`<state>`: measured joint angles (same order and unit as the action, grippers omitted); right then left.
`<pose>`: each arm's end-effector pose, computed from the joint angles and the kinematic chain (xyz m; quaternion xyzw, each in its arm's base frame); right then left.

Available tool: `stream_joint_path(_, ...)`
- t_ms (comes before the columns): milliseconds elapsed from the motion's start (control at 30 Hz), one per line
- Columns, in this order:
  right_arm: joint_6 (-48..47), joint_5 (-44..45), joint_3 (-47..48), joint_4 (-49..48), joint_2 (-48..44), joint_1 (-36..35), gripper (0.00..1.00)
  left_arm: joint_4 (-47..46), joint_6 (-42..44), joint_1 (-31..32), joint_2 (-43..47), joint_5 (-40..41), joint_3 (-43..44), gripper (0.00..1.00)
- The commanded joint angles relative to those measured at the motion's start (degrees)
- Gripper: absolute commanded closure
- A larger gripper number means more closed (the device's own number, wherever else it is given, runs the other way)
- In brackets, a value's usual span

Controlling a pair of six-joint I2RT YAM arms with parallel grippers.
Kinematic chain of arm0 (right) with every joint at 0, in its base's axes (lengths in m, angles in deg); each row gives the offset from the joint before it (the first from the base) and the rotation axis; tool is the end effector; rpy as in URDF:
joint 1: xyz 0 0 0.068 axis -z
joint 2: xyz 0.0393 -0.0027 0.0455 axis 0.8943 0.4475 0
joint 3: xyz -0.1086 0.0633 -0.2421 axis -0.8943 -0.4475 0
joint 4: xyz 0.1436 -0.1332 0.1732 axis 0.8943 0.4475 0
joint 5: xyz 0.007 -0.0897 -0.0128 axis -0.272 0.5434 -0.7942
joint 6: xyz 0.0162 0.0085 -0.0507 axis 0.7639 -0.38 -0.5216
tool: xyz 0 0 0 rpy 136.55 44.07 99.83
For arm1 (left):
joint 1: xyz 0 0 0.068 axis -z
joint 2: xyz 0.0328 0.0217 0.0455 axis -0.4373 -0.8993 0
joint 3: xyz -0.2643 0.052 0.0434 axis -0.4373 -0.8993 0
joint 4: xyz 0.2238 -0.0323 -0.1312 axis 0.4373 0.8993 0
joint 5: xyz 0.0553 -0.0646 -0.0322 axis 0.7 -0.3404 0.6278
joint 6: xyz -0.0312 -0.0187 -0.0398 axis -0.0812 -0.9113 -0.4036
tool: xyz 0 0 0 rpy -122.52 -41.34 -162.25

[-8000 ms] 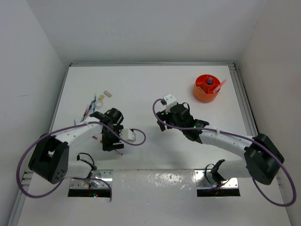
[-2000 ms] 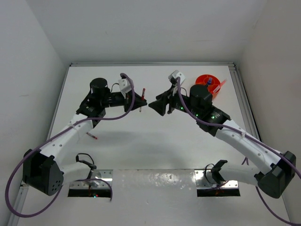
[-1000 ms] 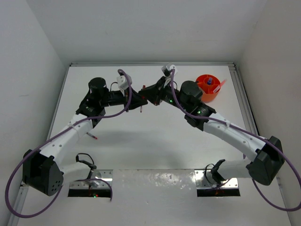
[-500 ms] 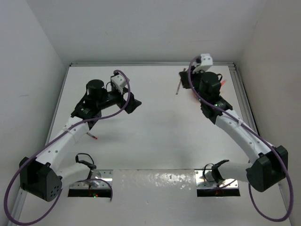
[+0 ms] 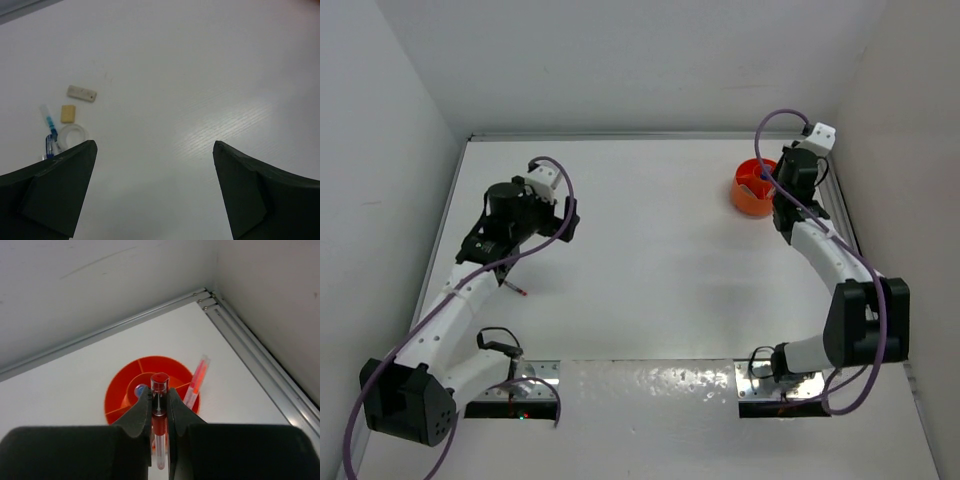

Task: Sort the stationery into containers
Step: Place the pen in the storage box.

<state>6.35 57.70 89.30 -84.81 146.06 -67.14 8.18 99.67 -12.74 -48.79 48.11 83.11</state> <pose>0.3222 0.0050 0.2974 0.2555 0.7123 -0.0421 0.6524 0.2242 -0.0593 0.3051 0.2186 0.8122 -0.0926 0.5329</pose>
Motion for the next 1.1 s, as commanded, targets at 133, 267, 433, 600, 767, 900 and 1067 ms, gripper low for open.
stream_joint_path(133,-3.09,5.34,4.11,-9.46,8.15,2.05,1.0,-0.48,0.06,-4.75,-1.43,1.43,0.53,0.0)
stream_joint_path(267,-2.65,5.51,4.46,-12.71,10.89,3.11,1.0,-1.89,0.85,-5.46,-2.93,0.55,1.05,0.0)
stream_joint_path(433,-1.6,3.85,4.11,-16.49,14.48,3.46,1.0,-3.03,0.68,-6.16,-4.34,-0.24,1.14,0.0)
stream_joint_path(600,1.39,3.84,3.59,-18.16,17.66,3.46,1.0,-3.38,0.15,-6.77,-5.04,-1.03,0.7,0.0)
stream_joint_path(767,2.45,4.46,1.74,-19.31,18.8,3.55,0.97,-3.38,0.86,-7.3,-5.05,-0.33,0.88,0.0)
stream_joint_path(900,-0.79,4.11,0.95,-19.92,17.22,3.46,0.67,-3.56,1.12,-7.48,-5.04,-0.07,1.05,0.0)
stream_joint_path(1067,-4.05,4.72,1.04,-17.64,14.85,2.59,0.36,-3.83,1.03,-7.74,-4.96,-1.21,1.05,0.0)
